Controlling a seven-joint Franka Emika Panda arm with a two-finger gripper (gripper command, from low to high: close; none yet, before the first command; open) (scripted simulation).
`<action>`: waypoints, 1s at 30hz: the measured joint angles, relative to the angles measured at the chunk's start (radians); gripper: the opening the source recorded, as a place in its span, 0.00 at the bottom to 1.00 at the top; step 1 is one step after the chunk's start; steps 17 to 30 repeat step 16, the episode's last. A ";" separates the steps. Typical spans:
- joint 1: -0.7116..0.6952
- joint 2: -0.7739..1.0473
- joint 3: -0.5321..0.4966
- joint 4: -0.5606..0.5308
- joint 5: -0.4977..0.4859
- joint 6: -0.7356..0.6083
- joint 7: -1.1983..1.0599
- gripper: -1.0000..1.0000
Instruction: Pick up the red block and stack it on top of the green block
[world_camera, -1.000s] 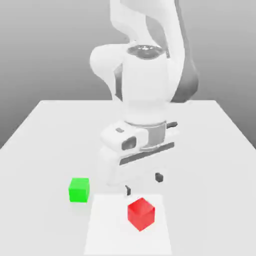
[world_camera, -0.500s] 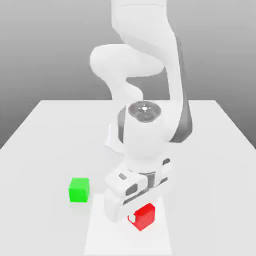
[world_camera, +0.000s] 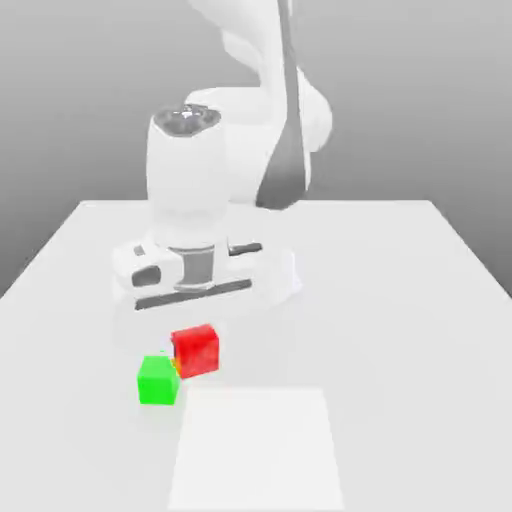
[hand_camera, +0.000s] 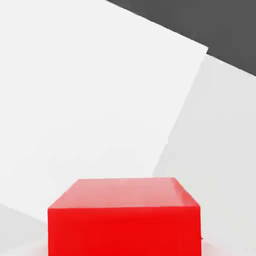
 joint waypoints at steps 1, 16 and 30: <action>-0.022 -0.022 -0.016 -0.016 -0.005 -0.006 0.000 0.00; -0.010 0.192 -0.088 -0.061 0.164 0.244 -0.127 1.00; -0.010 0.192 -0.088 -0.061 0.164 0.244 -0.127 1.00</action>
